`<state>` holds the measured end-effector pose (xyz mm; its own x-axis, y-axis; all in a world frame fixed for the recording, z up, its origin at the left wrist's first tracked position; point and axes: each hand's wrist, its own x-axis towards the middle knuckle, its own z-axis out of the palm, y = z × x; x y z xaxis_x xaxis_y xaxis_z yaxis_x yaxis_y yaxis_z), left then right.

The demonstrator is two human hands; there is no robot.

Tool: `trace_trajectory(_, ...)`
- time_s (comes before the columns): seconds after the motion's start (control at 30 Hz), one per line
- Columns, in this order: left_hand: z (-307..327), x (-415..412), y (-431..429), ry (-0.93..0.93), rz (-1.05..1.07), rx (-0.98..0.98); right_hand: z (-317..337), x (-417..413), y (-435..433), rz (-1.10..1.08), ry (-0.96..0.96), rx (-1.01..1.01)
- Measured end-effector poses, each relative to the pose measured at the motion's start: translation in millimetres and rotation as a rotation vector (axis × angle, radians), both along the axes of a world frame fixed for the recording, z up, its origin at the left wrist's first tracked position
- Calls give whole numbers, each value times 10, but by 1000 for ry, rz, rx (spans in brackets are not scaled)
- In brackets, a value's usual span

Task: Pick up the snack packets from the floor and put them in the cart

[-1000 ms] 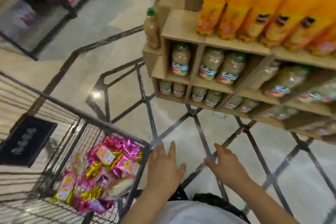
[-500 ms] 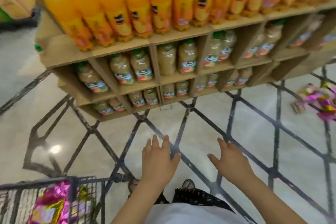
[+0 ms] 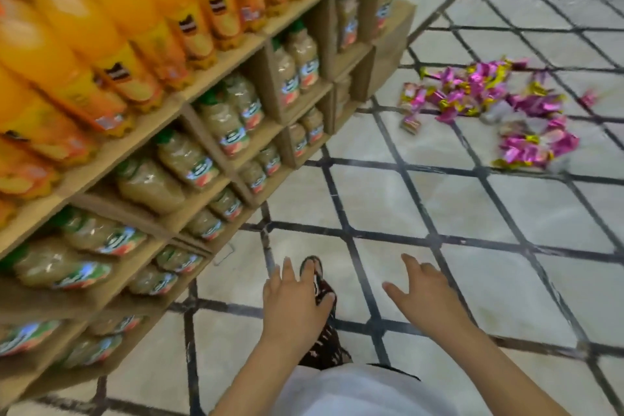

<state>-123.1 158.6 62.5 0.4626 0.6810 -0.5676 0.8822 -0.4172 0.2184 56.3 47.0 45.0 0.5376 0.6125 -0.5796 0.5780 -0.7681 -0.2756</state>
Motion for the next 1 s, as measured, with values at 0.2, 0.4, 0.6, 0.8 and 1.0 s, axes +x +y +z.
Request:
trace_trajectory(0.2,-8,736,752,10,-174,1,38,525,441,-177,-23,42)
trace_trajectory(0.4,59,1473,1584,-17,-318,32,74,997,990,-325,-34,76)
trace_trajectory(0.6,30,2179,1981,-22,-478,30,34,1351,1135,-514,12,95)
trace_trajectory(0.8,-110,3042,1994,35,-639,-20,-84,1954,988,-662,16,33)
trace_trajectory(1.0,-146,4356,1911,45,-734,12,-203,3123,883,-773,22,45)
